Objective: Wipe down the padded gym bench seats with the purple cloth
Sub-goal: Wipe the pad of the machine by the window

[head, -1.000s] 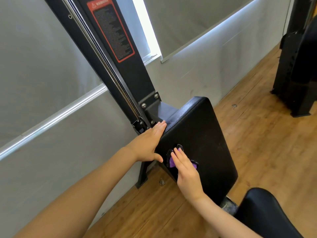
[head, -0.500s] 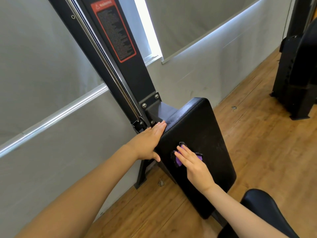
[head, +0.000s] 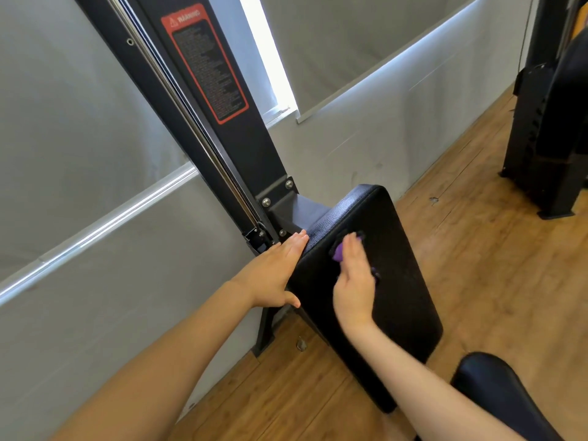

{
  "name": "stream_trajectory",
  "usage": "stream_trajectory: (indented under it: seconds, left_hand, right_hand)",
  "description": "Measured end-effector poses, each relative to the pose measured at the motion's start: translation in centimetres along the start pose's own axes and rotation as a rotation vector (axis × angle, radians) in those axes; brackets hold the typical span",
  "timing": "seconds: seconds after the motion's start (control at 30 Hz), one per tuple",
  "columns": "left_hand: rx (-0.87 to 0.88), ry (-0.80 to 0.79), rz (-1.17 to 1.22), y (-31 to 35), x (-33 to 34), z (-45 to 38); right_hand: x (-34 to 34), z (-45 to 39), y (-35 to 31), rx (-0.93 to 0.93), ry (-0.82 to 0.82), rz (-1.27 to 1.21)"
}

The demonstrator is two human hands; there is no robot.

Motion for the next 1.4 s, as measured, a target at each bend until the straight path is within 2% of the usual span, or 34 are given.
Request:
stream_trajectory:
  seconds: [0.13, 0.2, 0.27, 0.43, 0.5, 0.63, 0.77, 0.93, 1.03, 1.1, 1.23, 1.4]
  left_hand:
    - [-0.009, -0.014, -0.012, 0.2, 0.0, 0.1]
    - [-0.006, -0.028, -0.040, 0.4, -0.1, 0.0]
    - [0.001, -0.022, -0.088, 0.5, -0.5, 0.1]
    - [0.088, 0.128, -0.309, 2.9, -2.0, -1.4]
    - [0.113, 0.134, -0.368, 4.0, -2.2, -3.0]
    - [0.167, 0.097, -0.429, 4.4, -1.7, -4.9]
    - [0.180, 0.105, -0.400, 4.4, -1.8, -4.8]
    - [0.140, 0.092, -0.425, 4.2, -1.6, -5.1]
    - [0.123, 0.096, -0.443, 4.2, -1.6, -5.0]
    - [0.129, 0.091, -0.437, 4.1, -1.6, -5.1]
    - [0.146, 0.108, -0.428, 4.2, -1.7, -4.8]
    - [0.140, 0.119, -0.447, 4.3, -1.8, -4.8]
  right_hand:
    - [2.5, 6.1, 0.0, -0.166, -0.215, 0.085]
    - [1.6, 6.2, 0.3, -0.201, -0.259, 0.060]
    - [-0.5, 4.5, 1.2, -0.168, -0.204, -0.015]
    - [-6.3, -3.6, 3.6, 0.072, -0.025, -0.113]
    - [-7.8, -6.4, 4.8, 0.178, 0.040, -0.164]
    - [-6.0, -6.8, 6.9, 0.321, 0.104, -0.163]
    - [-1.2, -0.3, 4.4, 0.146, 0.096, -0.098]
    - [2.6, 8.3, 1.9, 0.024, -0.109, 0.052]
    - [1.9, 8.2, 2.7, -0.025, -0.172, 0.013]
    - [0.1, 6.5, 3.1, -0.020, -0.135, -0.027]
    - [-4.6, 0.7, 6.3, 0.172, 0.077, -0.129]
    - [-5.2, -4.6, 10.5, 0.435, 0.148, -0.205]
Point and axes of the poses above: each hand's wrist, its own z-axis away from the middle knuckle, its own x-axis out of the palm, y = z × x, the point moved 7 cm from there along -z, towards the middle knuckle, and after that the axes turned 11 degrees about -y, right-handed, at the moved point
